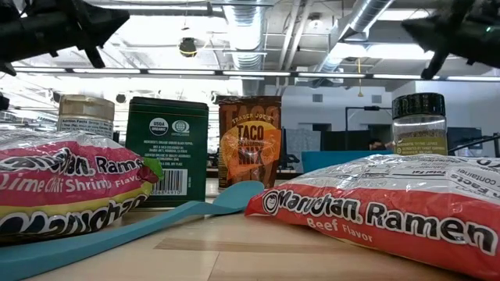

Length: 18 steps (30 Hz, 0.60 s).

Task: Pick & Place Food Item
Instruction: Put the light green seasoning bottle into the blue bin

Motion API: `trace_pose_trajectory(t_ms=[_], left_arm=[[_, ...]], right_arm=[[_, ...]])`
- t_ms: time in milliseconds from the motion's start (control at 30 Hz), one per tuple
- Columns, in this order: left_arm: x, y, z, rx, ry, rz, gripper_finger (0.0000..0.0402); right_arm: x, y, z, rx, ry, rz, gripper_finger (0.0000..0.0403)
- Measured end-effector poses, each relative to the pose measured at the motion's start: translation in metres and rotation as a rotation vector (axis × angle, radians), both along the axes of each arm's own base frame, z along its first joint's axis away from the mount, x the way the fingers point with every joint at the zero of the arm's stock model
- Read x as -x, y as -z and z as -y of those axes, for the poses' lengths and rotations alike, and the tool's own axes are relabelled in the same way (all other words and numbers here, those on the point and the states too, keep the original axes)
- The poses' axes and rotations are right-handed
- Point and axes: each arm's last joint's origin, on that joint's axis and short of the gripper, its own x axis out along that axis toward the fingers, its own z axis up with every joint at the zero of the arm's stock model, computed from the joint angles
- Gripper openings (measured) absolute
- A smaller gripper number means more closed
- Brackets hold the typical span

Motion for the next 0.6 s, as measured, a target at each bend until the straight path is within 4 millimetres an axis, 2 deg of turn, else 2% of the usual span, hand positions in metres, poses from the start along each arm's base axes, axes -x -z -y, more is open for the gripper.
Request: trace_pose_trajectory(t_ms=[233,367,600], left_arm=[[0.0,0.0,0.0,0.036,0.021,0.01,0.0002],[0.0,0.0,0.0,0.037,0.022,0.01,0.0002],[0.0,0.0,0.0,0.04,0.024,0.011,0.0002]], right_arm=[[0.006,-0.01,-0.005,-0.011,-0.091,0.14,0.0001],[0.002,-0.015,-0.005,-0.064,-0.145,0.05,0.0001],[0.004,-0.031,-0.008,-0.123,-0.1,-0.213,0.0001]])
